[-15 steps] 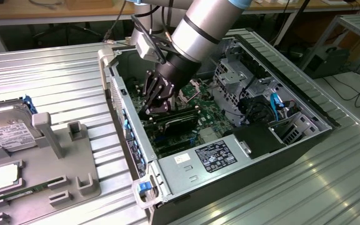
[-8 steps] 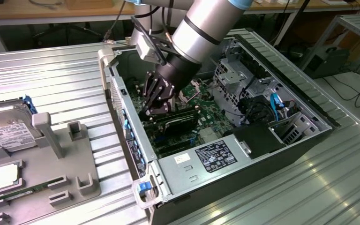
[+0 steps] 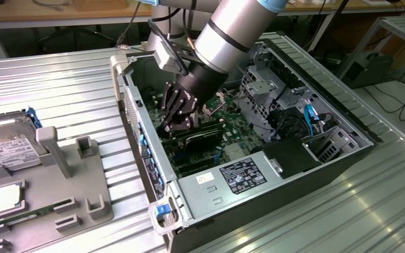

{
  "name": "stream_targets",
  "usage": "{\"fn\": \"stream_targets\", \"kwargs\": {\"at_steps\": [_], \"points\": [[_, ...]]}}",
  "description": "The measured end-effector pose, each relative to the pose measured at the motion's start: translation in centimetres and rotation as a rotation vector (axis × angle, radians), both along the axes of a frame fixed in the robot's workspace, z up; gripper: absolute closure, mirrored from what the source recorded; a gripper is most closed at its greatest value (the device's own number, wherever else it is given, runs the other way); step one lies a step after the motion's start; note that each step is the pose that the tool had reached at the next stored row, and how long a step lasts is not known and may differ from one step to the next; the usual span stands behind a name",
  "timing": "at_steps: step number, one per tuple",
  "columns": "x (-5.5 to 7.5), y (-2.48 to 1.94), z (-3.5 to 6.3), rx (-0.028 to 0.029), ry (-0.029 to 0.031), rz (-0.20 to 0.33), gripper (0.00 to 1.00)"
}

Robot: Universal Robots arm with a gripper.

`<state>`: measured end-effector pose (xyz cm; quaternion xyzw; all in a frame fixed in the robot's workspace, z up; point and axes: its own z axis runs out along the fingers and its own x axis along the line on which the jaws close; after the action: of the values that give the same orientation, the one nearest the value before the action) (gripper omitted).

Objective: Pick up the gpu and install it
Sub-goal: 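Press down on the gpu until it lock into place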

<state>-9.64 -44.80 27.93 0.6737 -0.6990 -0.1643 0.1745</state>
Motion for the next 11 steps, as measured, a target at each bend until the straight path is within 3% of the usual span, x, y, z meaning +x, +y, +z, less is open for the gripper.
{"fn": "stream_targets", "kwargs": {"at_steps": [5, 11], "points": [[-0.01, 0.8, 0.0, -0.0011, 0.0, 0.0, 0.89], [-0.26, 0.8, -0.01, -0.0011, 0.0, 0.0, 0.89]]}}
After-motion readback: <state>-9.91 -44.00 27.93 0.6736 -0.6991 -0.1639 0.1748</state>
